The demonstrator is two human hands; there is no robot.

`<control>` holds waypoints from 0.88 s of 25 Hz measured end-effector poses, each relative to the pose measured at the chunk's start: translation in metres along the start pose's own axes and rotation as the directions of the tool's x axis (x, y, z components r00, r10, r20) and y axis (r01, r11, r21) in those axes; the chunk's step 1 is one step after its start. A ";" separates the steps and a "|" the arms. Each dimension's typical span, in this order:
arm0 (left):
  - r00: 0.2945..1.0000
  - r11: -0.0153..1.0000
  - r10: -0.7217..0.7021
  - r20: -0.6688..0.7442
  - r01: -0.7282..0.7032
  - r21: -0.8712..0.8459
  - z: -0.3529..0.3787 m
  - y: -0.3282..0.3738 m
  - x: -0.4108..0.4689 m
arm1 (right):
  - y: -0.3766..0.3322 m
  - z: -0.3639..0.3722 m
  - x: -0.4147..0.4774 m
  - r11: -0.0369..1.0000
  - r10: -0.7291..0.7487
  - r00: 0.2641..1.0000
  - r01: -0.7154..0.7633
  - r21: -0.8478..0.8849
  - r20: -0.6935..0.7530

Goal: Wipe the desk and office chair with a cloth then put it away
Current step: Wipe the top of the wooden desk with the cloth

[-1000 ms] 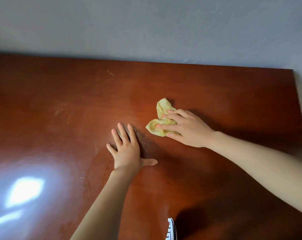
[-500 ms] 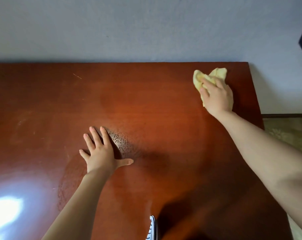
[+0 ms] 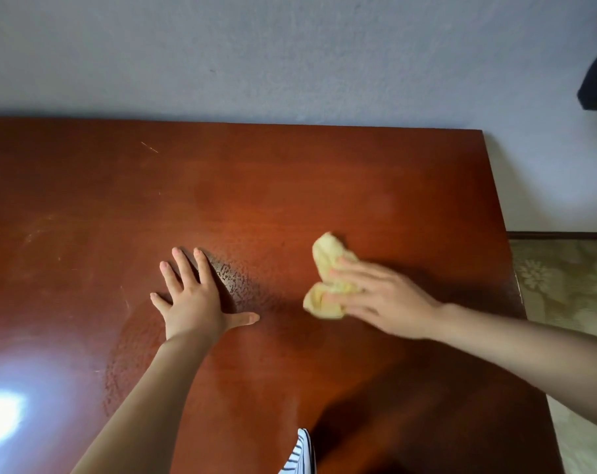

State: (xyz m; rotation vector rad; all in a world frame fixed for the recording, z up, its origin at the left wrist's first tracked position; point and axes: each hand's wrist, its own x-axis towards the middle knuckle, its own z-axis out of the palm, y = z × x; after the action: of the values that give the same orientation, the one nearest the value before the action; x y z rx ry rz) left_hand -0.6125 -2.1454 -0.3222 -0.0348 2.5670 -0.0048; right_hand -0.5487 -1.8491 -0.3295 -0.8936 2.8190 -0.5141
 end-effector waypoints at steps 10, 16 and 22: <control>0.998 0.969 0.034 -0.046 -0.021 0.246 -0.010 -0.001 -0.005 | 0.059 -0.040 0.100 0.987 0.163 0.984 -0.161 -0.024 0.078; 0.981 0.912 0.180 -0.065 -0.142 0.386 -0.017 -0.020 -0.001 | 0.084 -0.045 0.188 0.899 0.436 0.897 -0.438 -0.018 -0.072; 0.951 0.909 0.297 -0.091 -0.253 0.331 -0.018 -0.046 0.003 | 0.050 -0.026 0.265 0.892 0.452 0.888 -0.453 0.006 -0.082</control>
State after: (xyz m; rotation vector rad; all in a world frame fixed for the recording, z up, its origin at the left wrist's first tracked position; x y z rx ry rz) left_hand -0.6232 -2.1912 -0.3082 0.4665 2.6552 -0.3222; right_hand -0.7967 -1.9572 -0.3308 -0.1928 2.9625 -0.4693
